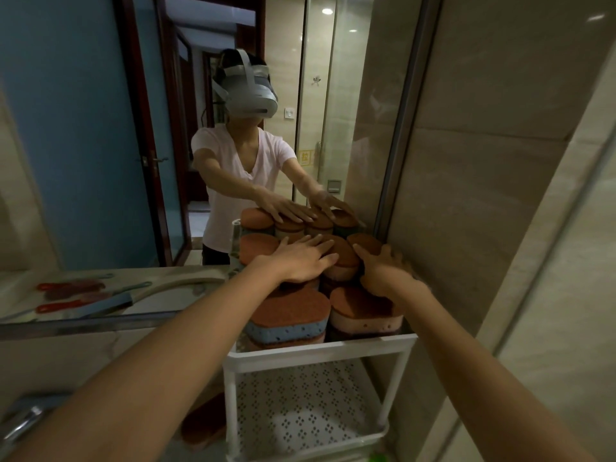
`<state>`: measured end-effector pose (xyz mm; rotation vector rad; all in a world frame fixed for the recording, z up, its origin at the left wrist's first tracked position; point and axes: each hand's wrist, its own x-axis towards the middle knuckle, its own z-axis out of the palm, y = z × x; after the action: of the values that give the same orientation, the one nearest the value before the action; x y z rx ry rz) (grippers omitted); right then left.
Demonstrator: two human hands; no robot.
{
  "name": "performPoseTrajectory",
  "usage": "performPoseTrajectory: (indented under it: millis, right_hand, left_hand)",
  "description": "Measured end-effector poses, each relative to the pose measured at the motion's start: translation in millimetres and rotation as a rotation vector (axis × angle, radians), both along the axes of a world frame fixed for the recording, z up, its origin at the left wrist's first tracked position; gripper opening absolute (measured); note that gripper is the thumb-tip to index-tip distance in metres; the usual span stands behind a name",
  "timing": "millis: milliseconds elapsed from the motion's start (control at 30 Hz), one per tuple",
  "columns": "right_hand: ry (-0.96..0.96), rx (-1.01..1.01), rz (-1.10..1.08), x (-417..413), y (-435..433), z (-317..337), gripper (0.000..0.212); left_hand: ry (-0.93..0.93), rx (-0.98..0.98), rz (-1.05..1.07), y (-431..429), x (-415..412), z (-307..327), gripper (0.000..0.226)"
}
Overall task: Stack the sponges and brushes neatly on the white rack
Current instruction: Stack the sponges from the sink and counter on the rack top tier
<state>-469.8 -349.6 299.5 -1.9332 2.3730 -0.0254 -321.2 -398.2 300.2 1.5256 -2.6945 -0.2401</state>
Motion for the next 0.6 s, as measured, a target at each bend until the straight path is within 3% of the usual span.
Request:
performPoseTrajectory:
  millis: [100, 167, 333, 433, 600]
  right_hand:
    - [-0.063, -0.066, 0.054, -7.1, 3.0, 3.0, 0.066]
    - [-0.143, -0.157, 0.121, -6.4, 11.3, 6.3, 0.06]
    - [-0.335, -0.558, 0.289, 30.9, 37.8, 11.3, 0.033]
    - [-0.455, -0.752, 0.399, 78.3, 57.5, 2.0, 0.028]
    - [-0.697, -0.702, 0.636, 182.9, 97.9, -49.9, 0.033]
  left_hand:
    - [0.076, 0.045, 0.013, -1.0, 0.4, 7.8, 0.061]
    - [0.231, 0.066, 0.028, 3.1, 0.6, 14.5, 0.055]
    - [0.518, -0.142, 0.15, 26.9, 21.2, 33.0, 0.035]
    - [0.66, -0.266, 0.301, 55.9, 53.0, 31.8, 0.03]
    - [0.878, -0.38, 0.626, 124.5, 140.8, -13.0, 0.024]
